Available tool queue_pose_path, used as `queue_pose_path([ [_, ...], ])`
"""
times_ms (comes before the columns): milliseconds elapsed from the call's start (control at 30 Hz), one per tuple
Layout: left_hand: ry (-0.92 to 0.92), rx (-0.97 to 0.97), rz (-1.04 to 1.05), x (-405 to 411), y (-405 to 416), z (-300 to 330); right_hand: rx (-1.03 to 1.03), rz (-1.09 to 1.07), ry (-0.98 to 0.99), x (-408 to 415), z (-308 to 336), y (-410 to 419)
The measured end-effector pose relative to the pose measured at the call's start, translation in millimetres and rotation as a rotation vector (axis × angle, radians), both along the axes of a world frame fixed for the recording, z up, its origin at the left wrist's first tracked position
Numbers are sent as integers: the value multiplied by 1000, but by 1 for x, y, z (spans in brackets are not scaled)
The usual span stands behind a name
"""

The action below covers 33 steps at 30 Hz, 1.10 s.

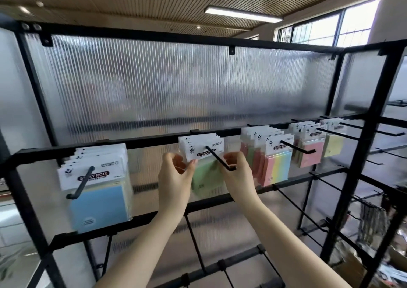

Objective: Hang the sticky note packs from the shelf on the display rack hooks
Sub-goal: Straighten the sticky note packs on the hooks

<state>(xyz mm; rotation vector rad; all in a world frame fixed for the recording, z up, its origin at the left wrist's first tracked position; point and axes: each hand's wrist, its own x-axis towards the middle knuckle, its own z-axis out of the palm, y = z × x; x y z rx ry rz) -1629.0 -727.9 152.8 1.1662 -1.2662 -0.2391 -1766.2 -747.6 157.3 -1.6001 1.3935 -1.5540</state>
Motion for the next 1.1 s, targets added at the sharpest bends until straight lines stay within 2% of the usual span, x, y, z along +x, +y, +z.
queue_pose_path([
  [167, -19, 76, 16, 2, 7, -10, 98, -1, 52, -4, -12, 5],
  [333, -158, 346, 57, 6, 28, -36, 325, 72, 8, -18, -33, 22],
  [433, -202, 471, 0, 5, 49, -49, 443, 133, 51, -25, -44, 43],
  [567, -278, 522, -26, 4, 87, -56, 390, 225, 147, -21, -45, 78],
  [800, -314, 512, 140, 33, 159, -66, 294, 476, 253, 27, -33, 130],
  [1000, -145, 563, 209, 90, 223, -70, 226, 672, 251, 100, -38, 171],
  [1100, -146, 582, 314, 127, 254, -67, 165, 756, 267, 143, -37, 195],
])
